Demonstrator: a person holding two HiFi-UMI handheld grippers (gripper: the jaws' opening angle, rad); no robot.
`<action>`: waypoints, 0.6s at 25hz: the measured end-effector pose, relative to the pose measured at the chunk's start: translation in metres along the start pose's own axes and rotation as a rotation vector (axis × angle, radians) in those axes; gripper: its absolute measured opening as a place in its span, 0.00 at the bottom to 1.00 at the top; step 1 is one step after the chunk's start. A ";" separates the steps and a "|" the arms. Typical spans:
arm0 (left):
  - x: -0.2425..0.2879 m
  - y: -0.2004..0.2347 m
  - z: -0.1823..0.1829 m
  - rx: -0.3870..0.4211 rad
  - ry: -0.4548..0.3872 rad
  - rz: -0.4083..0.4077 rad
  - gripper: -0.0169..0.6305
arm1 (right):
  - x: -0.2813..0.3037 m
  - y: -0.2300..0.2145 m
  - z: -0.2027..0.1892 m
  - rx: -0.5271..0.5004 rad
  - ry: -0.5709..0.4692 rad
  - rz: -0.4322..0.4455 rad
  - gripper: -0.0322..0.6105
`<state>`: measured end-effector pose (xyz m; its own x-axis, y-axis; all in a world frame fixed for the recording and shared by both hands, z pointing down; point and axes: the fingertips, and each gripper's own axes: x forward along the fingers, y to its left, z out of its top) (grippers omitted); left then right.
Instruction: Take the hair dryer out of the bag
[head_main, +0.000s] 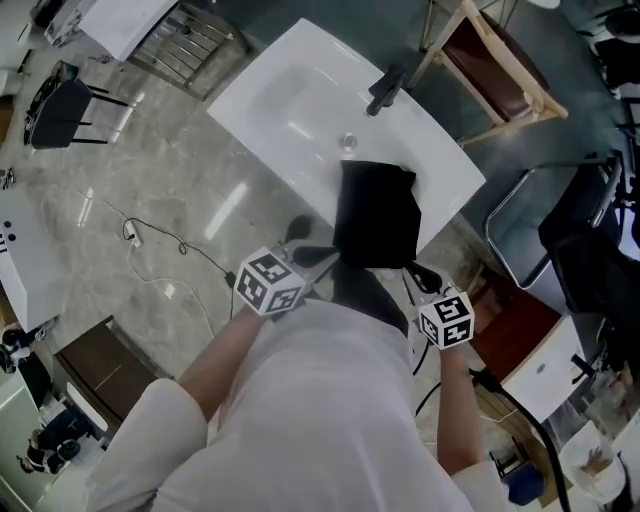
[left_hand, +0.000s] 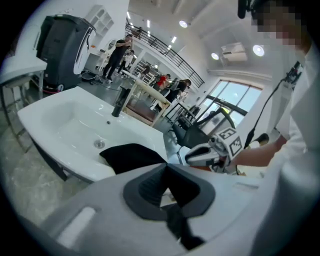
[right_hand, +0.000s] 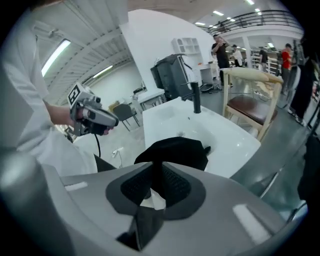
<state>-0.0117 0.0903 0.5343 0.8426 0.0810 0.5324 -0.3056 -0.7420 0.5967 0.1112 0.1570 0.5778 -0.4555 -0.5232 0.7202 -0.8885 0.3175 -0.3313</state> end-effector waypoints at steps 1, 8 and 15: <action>0.000 0.002 -0.004 -0.019 -0.009 0.014 0.03 | 0.007 0.002 -0.005 -0.040 0.028 0.021 0.15; 0.004 0.006 -0.035 -0.125 -0.053 0.072 0.03 | 0.053 0.019 -0.040 -0.307 0.178 0.123 0.23; -0.001 0.005 -0.053 -0.206 -0.094 0.106 0.03 | 0.090 0.030 -0.072 -0.551 0.291 0.174 0.32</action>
<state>-0.0377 0.1216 0.5690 0.8355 -0.0599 0.5462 -0.4706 -0.5912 0.6550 0.0478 0.1765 0.6768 -0.4885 -0.2164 0.8453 -0.6091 0.7783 -0.1528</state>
